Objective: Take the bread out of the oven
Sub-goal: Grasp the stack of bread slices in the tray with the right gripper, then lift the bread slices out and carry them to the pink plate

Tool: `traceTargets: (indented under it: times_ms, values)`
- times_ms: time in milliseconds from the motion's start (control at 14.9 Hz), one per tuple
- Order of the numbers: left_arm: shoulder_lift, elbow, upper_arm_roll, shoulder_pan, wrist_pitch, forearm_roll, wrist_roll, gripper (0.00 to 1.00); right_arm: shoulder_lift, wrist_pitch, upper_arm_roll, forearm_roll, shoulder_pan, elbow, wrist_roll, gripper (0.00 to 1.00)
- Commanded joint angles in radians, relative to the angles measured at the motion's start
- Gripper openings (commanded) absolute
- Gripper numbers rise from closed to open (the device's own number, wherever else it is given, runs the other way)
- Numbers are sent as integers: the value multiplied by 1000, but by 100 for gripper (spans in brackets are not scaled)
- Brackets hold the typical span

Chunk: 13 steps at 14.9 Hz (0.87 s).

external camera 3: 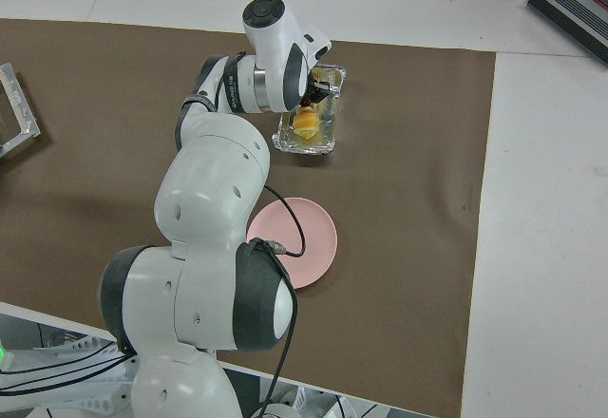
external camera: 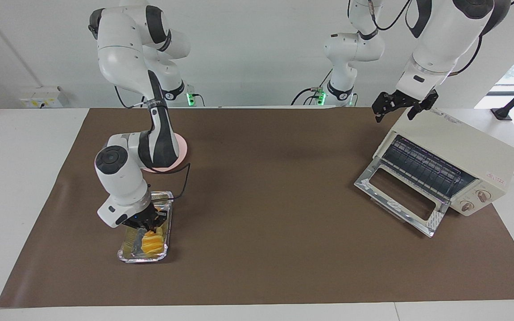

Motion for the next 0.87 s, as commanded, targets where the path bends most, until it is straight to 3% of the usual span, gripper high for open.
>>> traceTargets:
  times_ms: [0,335,535,803]
  values:
    - [-19,-17,-1,8,9,-18,9,100,-40,-87,11,-3,-11,31,14,0]
    - [-20,-17,-1,8,9,-18,9,100,-210,-270,14,5,-10,-26,3,0]
    - [-20,-17,0,8,9,-18,9,100,-371,-330,14,7,-16,-162,-24,0]
    - [-20,-17,-1,8,9,-18,9,100,-601,-309,12,45,-51,-433,-66,0]
